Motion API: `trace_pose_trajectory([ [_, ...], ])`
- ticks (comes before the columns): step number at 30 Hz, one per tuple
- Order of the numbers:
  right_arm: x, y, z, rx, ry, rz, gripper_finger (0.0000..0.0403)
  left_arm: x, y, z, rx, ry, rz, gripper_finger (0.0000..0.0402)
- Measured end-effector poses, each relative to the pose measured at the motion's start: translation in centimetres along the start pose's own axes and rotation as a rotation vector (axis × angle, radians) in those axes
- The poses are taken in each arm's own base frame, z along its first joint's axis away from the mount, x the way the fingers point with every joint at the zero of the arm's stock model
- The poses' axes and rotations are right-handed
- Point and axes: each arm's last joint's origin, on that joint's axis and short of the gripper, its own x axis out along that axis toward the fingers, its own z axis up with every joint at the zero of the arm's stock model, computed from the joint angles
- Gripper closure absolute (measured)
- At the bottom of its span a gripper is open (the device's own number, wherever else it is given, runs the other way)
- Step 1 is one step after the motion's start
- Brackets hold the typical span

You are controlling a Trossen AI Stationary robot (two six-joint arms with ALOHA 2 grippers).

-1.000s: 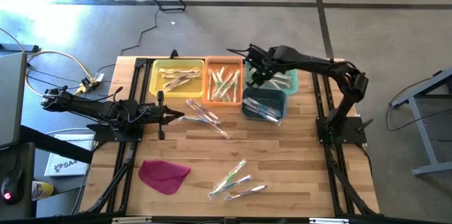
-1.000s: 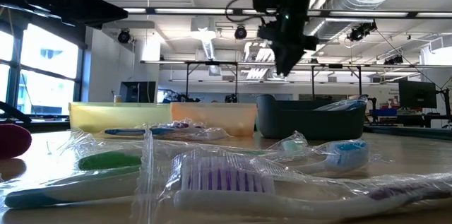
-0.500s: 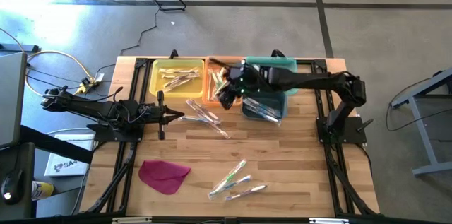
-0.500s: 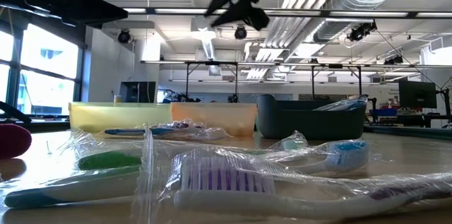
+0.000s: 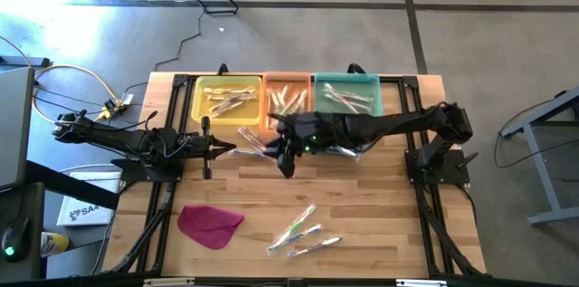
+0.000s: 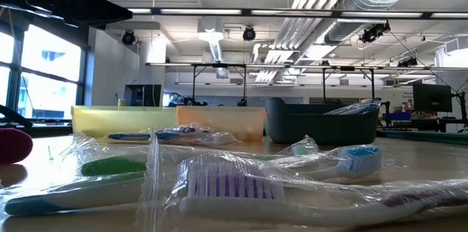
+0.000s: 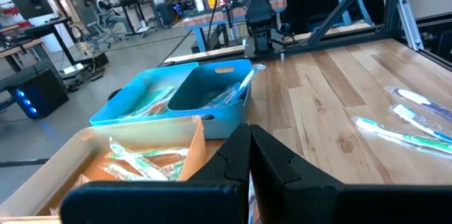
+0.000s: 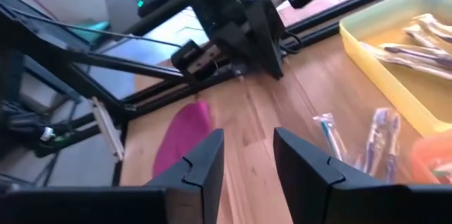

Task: Pick & Place Toothbrushes
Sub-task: Put the violet toothbrush into the yellow bin

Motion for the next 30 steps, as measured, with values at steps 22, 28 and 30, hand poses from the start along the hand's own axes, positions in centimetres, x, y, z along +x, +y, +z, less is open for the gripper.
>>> trace_pose_trajectory([
  [22,-0.8,3.6,-4.7,-0.09,0.212,-0.121,0.0286,0.0,-0.1,-0.4,0.014,0.04,-0.007,0.0401],
  [28,-1.0,4.1,-5.4,-0.088,0.258,-0.115,0.0286,0.0,-0.1,-0.4,0.014,0.041,-0.007,0.0401],
  [30,-1.0,4.3,-5.7,-0.055,0.274,-0.107,0.0286,0.0,-0.1,-0.4,0.014,0.041,-0.007,0.0401],
])
